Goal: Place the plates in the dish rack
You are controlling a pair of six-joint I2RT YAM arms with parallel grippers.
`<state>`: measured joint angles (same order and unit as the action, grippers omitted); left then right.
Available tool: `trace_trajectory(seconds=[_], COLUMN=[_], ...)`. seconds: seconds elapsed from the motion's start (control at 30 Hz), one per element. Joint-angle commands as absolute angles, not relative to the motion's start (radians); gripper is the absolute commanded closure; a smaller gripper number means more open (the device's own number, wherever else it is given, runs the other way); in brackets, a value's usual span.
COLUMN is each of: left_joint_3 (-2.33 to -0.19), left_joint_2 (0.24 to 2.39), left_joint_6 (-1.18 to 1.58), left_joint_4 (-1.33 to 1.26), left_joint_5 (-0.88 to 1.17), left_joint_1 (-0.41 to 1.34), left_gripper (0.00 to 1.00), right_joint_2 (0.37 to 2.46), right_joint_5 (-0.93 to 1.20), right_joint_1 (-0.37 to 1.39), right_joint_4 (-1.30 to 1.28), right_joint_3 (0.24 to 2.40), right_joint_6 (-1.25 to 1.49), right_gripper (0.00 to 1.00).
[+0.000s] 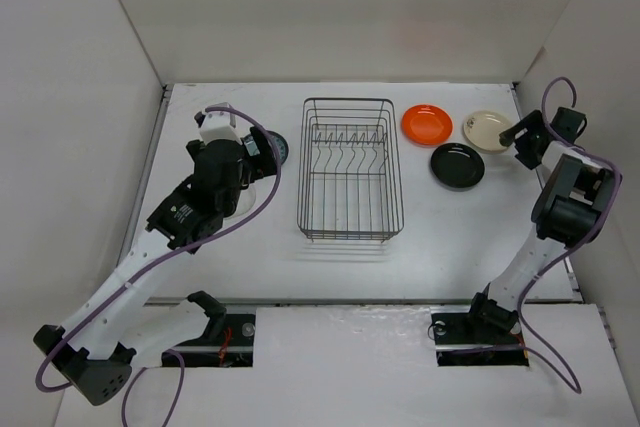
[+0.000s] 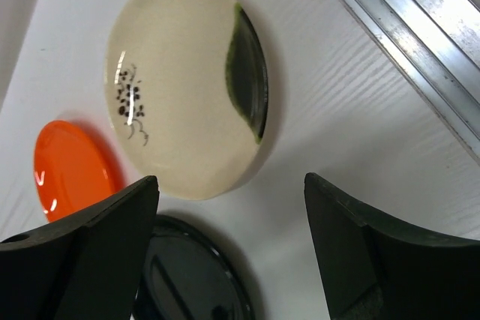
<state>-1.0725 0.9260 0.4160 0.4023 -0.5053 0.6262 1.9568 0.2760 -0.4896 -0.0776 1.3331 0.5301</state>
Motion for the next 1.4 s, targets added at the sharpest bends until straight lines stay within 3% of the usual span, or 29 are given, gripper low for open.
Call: trace_trajectory(seconds=[0.0, 0.2, 0.6, 0.7, 0.9, 1.2, 1.3, 1.37], left_joint_3=[-1.069, -1.069, -1.069, -1.069, -1.069, -1.060, -1.060, -1.060], left_joint_2=[0.902, 0.902, 0.902, 0.902, 0.902, 0.884, 0.884, 0.884], left_joint_6=[0.403, 0.403, 0.403, 0.403, 0.403, 0.403, 0.403, 0.403], left_joint_4=[0.359, 0.359, 0.359, 0.359, 0.359, 0.359, 0.359, 0.359], left_joint_5=[-0.514, -0.514, -0.523, -0.523, -0.523, -0.541, -0.541, -0.551], left_joint_1=[0.623, 0.623, 0.623, 0.623, 0.623, 0.623, 0.623, 0.623], left_gripper=[0.00, 0.00, 0.00, 0.00, 0.00, 0.00, 0.00, 0.00], right_joint_2=[1.989, 2.039, 2.161, 2.193, 2.215, 2.267, 2.289, 2.298], right_joint_5=[0.219, 0.181, 0.112, 0.112, 0.091, 0.069, 0.069, 0.069], right_joint_1=[-0.482, -0.459, -0.428, -0.419, -0.419, -0.419, -0.419, -0.410], right_joint_4=[-0.054, -0.072, -0.216, -0.262, -0.321, -0.420, -0.455, -0.456], right_joint_3=[1.381, 1.420, 1.581, 1.623, 1.667, 1.756, 1.793, 1.802], right_joint_6=[0.540, 0.540, 0.540, 0.540, 0.549, 0.549, 0.549, 0.549], right_gripper=[0.17, 0.18, 0.31, 0.38, 0.40, 0.59, 0.69, 0.80])
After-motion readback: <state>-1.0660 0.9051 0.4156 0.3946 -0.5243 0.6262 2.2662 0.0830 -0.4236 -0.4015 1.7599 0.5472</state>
